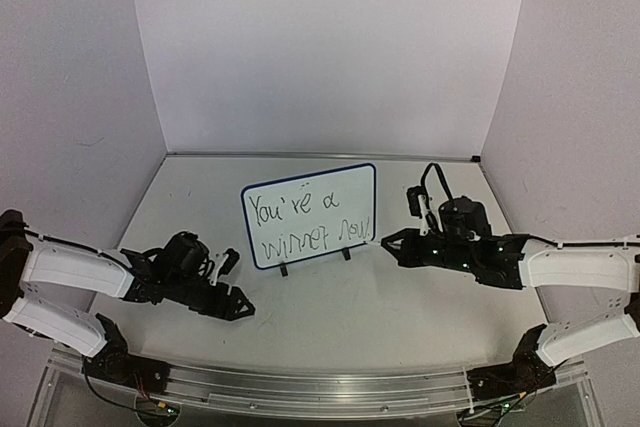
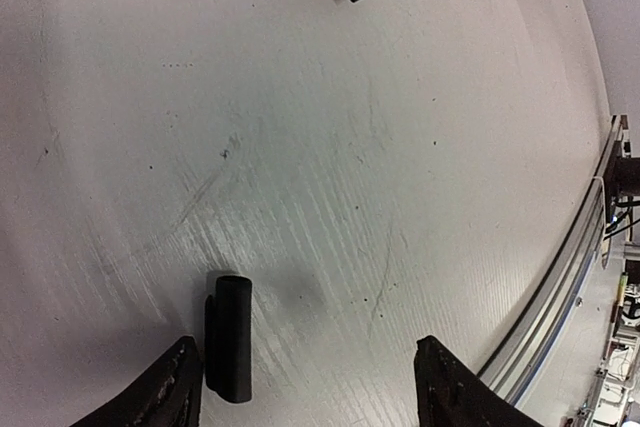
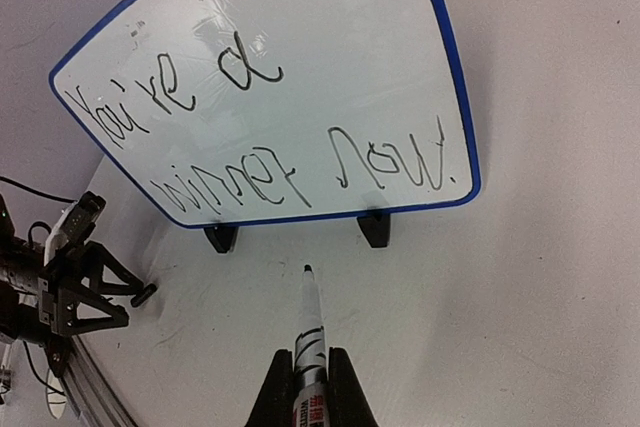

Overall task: Write a sentence on the whiteboard
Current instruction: Pick up the pen cap from the center of the board.

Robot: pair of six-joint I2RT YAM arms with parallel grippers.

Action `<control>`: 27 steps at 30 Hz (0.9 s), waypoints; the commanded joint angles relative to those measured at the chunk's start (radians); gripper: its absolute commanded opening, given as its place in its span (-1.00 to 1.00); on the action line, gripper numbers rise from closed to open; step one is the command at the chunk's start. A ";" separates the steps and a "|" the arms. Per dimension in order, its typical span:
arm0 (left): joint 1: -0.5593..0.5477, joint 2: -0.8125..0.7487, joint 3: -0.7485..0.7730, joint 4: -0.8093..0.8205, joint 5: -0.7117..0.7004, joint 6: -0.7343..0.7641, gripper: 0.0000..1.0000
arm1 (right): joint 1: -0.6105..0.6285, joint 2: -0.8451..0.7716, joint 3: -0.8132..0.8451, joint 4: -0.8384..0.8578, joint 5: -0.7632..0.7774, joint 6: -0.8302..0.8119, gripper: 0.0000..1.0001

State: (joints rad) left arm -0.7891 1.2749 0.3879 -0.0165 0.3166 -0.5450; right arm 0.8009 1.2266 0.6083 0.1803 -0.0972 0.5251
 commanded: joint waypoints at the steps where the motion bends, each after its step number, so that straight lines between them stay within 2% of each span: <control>1: -0.049 -0.015 0.029 -0.131 -0.133 -0.015 0.30 | -0.004 0.003 -0.006 0.031 -0.004 0.006 -1.00; 5: -0.089 0.001 0.065 -0.192 -0.242 -0.024 0.08 | -0.004 -0.005 -0.011 0.031 -0.001 0.004 -1.00; 10: -0.145 0.053 0.129 -0.265 -0.351 -0.027 -0.07 | -0.004 -0.019 -0.023 0.032 0.008 0.006 -1.00; 20: -0.238 0.174 0.235 -0.389 -0.486 -0.077 -0.46 | -0.003 -0.032 -0.037 0.031 0.017 0.007 -1.00; 27: -0.294 0.219 0.288 -0.478 -0.556 -0.125 -0.56 | -0.004 -0.043 -0.047 0.033 0.026 0.007 -1.00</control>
State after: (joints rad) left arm -1.0559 1.4667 0.6398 -0.3889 -0.1730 -0.6278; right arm 0.8009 1.2108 0.5744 0.1870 -0.0931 0.5282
